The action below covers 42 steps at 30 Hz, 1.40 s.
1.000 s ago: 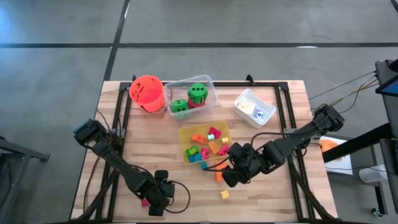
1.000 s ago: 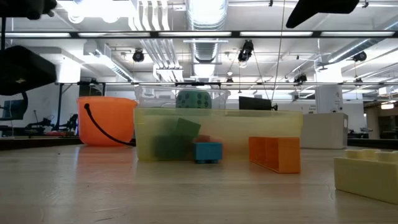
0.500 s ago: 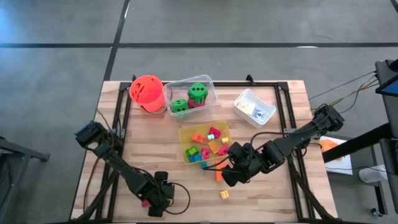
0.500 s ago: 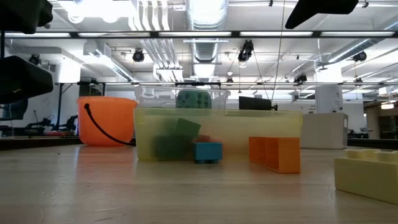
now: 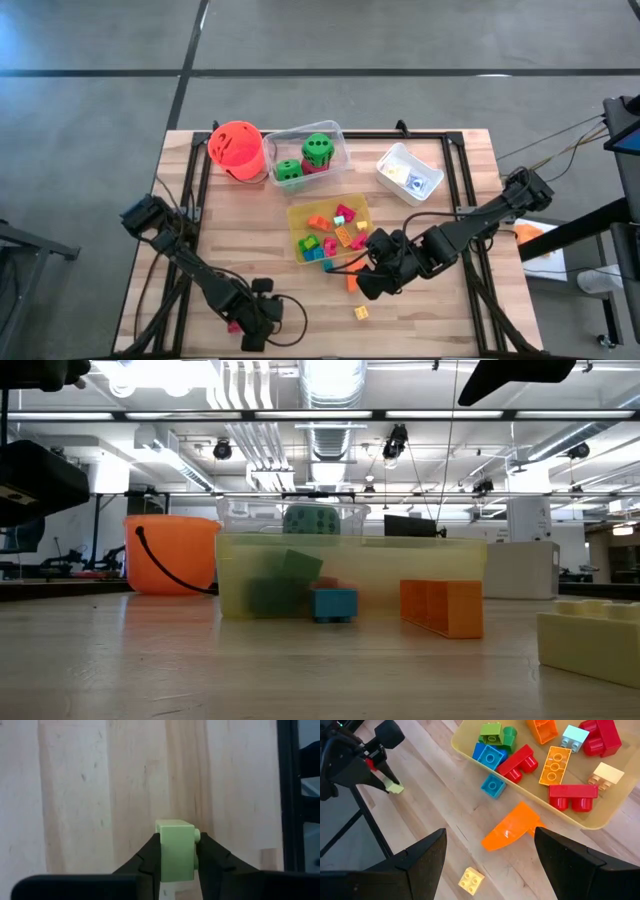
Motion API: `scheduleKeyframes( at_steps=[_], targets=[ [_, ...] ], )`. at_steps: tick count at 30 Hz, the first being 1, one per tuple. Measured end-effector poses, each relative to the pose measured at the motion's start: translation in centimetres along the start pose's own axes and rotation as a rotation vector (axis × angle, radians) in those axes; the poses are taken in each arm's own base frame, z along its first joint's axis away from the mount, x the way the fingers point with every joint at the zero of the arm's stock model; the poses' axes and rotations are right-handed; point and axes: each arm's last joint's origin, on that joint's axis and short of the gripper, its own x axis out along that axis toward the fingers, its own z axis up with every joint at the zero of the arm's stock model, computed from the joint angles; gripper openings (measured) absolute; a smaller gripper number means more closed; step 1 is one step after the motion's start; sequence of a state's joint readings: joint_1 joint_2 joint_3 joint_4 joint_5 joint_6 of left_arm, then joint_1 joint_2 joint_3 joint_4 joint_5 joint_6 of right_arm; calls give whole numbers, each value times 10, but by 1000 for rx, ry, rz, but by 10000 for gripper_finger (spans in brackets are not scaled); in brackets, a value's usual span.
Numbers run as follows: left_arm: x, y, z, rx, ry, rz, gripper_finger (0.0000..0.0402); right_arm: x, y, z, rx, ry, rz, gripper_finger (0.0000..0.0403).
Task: Pick & Place Toys
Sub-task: Put the light green game piece into the yellow bin
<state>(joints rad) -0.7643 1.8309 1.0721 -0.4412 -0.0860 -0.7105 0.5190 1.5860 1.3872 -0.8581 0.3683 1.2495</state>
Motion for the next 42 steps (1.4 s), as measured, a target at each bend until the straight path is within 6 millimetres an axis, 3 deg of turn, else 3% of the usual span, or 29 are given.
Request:
scheduleKeyframes(
  at_steps=[9, 21, 29, 36, 42],
  targets=[
    [-13, 0, 3, 1, -31, -26, 76, 0, 0, 0, -6, 0, -1, 297],
    [-78, 23, 28, -121, -266, -29, 76, 0, 0, 0, -32, 1, -2, 297],
    [-106, 69, 65, -347, -453, -58, 76, -3, -4, 0, -51, 4, -25, 297],
    [-107, 129, 92, -495, -516, 12, 76, -19, -18, 4, -68, -38, -103, 297],
    [-96, 185, 98, -552, -435, 109, 76, -33, -24, 10, -159, -130, -113, 297]
  ],
)
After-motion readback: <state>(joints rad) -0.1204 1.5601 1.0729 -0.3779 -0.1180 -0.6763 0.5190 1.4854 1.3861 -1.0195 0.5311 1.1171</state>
